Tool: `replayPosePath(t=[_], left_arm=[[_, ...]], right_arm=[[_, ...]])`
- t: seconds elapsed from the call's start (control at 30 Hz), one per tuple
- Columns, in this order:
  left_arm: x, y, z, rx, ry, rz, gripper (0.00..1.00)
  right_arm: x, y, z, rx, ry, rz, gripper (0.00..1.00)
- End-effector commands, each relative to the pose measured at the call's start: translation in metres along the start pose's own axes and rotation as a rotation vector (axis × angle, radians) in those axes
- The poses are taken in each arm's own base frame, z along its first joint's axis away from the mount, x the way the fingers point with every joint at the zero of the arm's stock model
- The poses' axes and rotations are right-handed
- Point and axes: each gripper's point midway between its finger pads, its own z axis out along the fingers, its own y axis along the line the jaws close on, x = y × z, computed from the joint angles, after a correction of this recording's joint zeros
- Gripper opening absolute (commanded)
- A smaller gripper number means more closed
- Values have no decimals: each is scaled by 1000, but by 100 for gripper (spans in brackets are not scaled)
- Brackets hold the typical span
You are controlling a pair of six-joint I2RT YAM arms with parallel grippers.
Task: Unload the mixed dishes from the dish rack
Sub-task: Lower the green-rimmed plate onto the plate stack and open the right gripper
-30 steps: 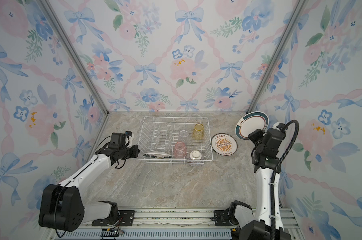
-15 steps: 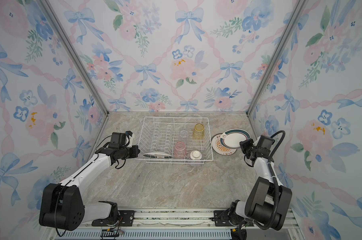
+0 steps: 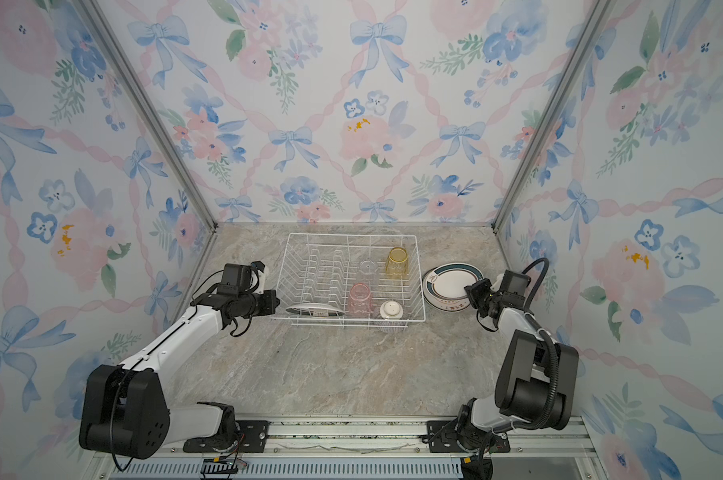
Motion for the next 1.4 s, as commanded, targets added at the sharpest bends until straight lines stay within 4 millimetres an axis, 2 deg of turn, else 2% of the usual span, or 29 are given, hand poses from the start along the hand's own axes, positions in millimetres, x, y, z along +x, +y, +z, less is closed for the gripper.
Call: replayPosePath(t=[0.0,0.17,0.33,0.5,0.8,0.97,1.2,1.37], left_arm=[[1,-15,1,58,12,45,7],[1,-15,2,58,14,46,7],[1,-16,1,63,12,49,7],[-1,-17,-2,63,3,52,7],[2,-16,1,62,12,58,7],[4,-15,2,60,16,60,7],[3,-16,0,61,10,66,7],[2,-15,-1,61,7,65,7]], right_arm=[[4,2,4,-13,19,-34,0],[11,-5,7,14,53,-45,0],[15,-9,10,42,82,-58,9],[16,-12,6,75,79,-69,33],[19,-14,-11,158,80,-137,55],[18,-16,-20,232,81,-231,60],[22,-35,-17,354,116,-298,65],[24,-40,-13,399,129,-327,70]])
